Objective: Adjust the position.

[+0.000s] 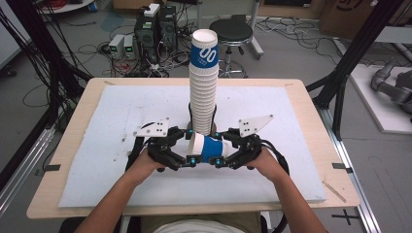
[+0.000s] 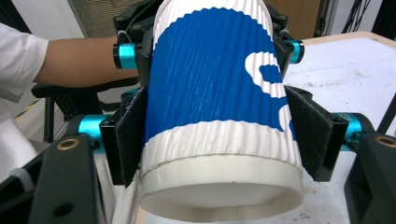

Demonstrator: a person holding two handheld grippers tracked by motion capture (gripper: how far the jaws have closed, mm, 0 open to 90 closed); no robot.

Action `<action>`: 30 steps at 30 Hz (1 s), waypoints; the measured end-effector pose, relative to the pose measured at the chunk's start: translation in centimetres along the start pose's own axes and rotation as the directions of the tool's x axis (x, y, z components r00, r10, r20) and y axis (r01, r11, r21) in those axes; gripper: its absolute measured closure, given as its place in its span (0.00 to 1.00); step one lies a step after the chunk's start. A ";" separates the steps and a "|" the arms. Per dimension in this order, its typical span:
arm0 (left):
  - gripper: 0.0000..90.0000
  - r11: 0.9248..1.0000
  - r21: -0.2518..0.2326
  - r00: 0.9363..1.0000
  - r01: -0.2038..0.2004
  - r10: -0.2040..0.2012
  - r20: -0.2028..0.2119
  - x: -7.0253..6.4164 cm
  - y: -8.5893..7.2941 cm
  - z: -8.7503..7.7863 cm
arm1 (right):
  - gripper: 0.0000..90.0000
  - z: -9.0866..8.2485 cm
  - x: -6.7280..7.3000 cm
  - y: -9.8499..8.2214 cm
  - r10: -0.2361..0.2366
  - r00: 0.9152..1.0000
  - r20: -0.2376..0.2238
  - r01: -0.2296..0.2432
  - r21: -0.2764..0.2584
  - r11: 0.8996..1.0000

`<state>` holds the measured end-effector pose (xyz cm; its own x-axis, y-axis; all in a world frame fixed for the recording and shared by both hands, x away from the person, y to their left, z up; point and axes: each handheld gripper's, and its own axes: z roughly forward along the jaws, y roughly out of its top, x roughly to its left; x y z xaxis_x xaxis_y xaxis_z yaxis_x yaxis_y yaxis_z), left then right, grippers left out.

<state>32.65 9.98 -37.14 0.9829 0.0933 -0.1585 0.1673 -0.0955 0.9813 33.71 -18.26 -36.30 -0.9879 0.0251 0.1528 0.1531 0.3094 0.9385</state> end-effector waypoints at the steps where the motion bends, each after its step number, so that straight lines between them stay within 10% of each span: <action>1: 0.23 1.000 0.007 1.000 -0.006 0.006 0.000 0.0 0.0 0.0 | 0.31 0.0 0.0 0.0 0.003 1.000 0.001 -0.003 0.000 1.000; 20: 0.24 0.998 0.060 1.000 -0.010 0.011 -0.016 0.1 0.6 -0.9 | 0.22 -0.5 0.2 0.0 0.044 0.998 0.037 -0.044 0.008 0.999; 30: 0.24 0.993 0.118 0.999 -0.023 0.028 -0.038 0.0 0.8 -0.9 | 0.22 -1.5 0.6 1.1 -0.003 0.997 0.078 -0.005 0.099 0.995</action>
<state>32.72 10.79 -36.28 0.9836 0.1282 -0.1269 0.1524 -0.2141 0.9649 33.31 -19.34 -34.66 -0.9872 0.0985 0.1253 0.1546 0.4020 0.9025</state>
